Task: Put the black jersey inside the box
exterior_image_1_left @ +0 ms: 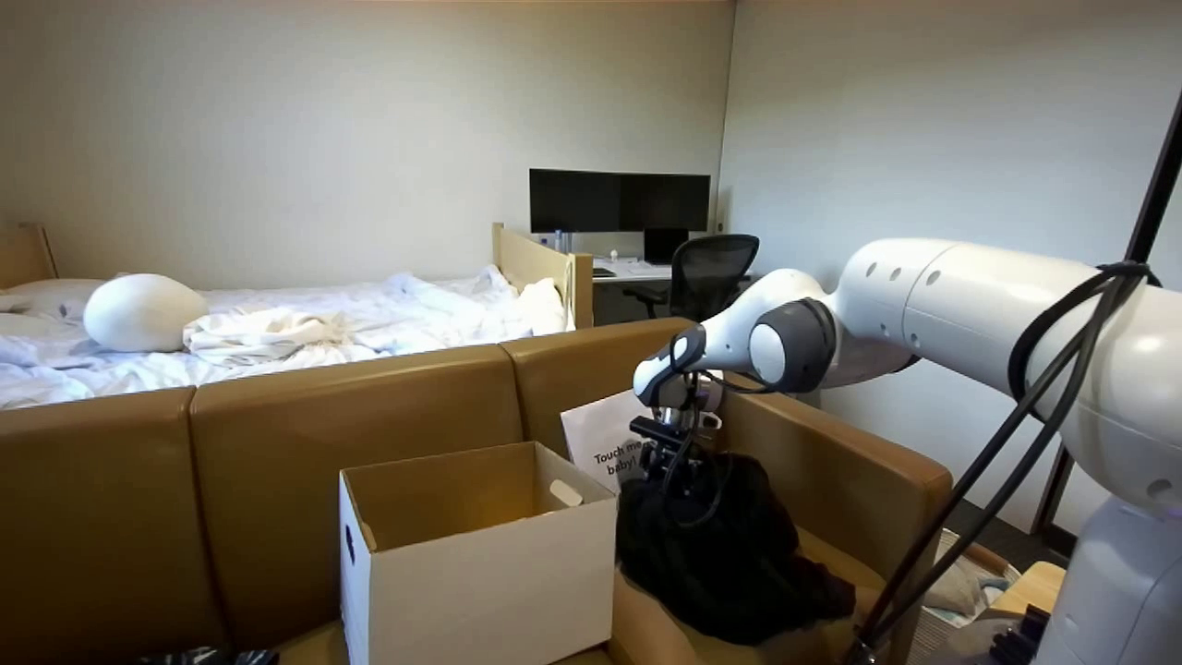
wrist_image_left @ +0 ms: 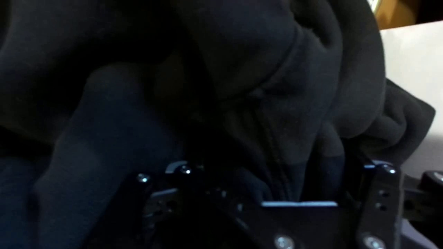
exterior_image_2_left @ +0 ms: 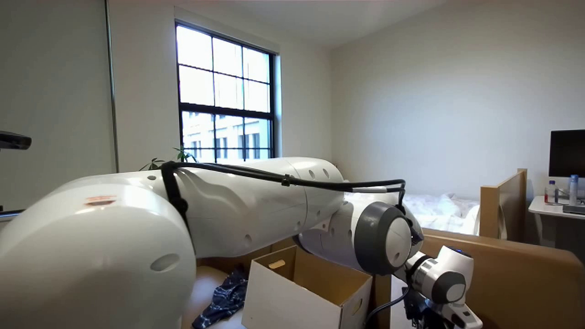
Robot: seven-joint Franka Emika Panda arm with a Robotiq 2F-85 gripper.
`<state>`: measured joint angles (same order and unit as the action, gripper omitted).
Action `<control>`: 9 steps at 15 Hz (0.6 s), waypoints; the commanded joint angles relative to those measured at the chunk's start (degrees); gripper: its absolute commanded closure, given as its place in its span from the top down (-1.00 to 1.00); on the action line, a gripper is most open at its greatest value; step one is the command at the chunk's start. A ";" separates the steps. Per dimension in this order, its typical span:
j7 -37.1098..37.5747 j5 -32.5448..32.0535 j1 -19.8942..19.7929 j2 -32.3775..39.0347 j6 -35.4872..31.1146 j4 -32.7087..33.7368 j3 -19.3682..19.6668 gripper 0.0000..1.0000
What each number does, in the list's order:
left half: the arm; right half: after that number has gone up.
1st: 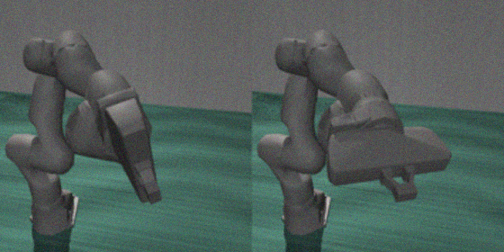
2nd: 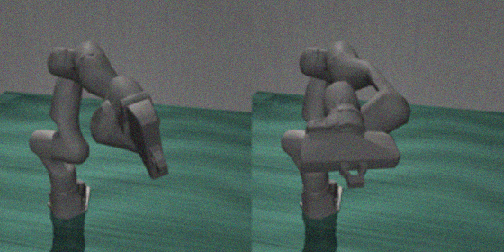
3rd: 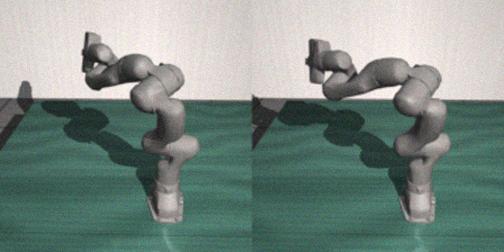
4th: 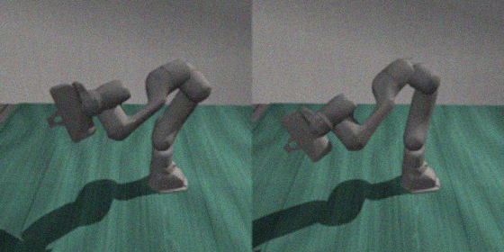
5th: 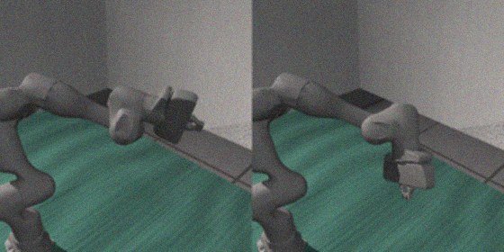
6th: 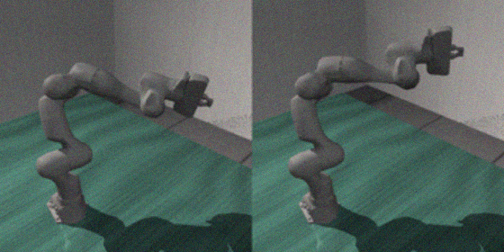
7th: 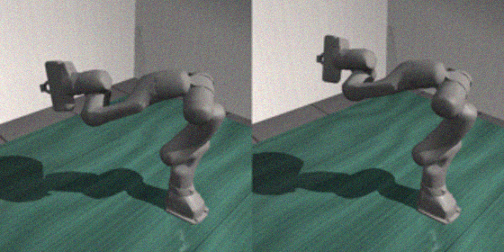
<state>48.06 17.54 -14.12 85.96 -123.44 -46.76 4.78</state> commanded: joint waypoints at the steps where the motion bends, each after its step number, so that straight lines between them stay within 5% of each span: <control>1: 1.00 -0.76 0.05 -0.02 2.89 0.35 -0.92 0.20; 9: 0.59 0.56 -1.64 -0.14 6.48 2.79 -2.66 -0.83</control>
<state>48.06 17.60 -14.26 85.81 -119.59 -44.93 3.57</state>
